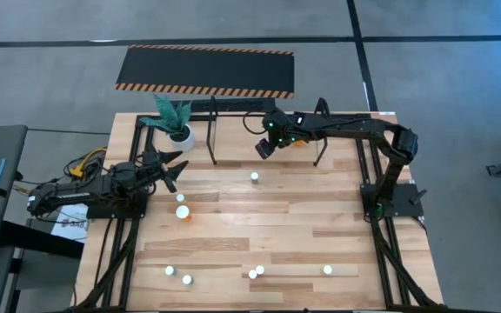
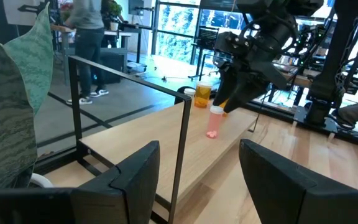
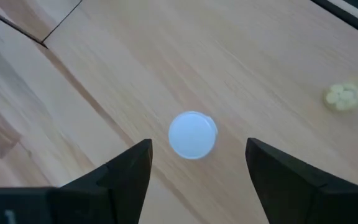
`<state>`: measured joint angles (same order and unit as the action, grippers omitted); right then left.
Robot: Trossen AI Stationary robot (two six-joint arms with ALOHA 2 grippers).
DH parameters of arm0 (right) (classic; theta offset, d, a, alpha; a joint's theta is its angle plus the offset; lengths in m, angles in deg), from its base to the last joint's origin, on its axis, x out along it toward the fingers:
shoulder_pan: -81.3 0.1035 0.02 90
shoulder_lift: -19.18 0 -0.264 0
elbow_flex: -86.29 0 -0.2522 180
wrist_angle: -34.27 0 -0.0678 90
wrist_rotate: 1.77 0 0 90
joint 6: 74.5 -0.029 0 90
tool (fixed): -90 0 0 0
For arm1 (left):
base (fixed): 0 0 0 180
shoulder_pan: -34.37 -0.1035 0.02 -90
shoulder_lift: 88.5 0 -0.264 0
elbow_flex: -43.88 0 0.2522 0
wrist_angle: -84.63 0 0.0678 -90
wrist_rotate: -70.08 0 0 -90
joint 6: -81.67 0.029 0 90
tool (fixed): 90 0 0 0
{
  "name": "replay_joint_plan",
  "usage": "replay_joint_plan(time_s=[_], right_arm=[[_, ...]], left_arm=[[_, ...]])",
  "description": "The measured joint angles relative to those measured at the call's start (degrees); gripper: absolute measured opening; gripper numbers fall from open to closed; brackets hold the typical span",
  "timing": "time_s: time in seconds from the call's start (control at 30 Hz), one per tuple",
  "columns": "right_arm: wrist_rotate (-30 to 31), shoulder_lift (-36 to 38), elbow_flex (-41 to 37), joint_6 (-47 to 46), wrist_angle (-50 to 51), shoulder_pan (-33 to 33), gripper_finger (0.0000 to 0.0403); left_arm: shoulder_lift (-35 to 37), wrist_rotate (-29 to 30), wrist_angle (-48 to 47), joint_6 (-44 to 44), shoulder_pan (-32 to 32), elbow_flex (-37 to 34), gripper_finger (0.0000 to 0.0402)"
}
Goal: Pick and place medicine bottles onto shelf by color
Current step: Put the red pill bottle on the shelf
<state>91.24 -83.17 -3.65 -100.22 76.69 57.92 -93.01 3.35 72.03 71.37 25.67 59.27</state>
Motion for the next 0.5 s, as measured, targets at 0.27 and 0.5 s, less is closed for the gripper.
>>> replay_joint_plan(time_s=[0.27, 0.5], right_arm=[[0.0, -0.1, 0.0, -0.4, -0.9, 0.6, 0.0281], [1.6, -0.2, 0.0, -0.9, -1.4, 1.5, 0.0281]], left_arm=[[0.0, 0.0, 0.0, 0.0, 0.0, 0.0, 0.0208], [0.0, 0.0, 0.0, 0.0, 0.0, 0.0, 0.0208]])
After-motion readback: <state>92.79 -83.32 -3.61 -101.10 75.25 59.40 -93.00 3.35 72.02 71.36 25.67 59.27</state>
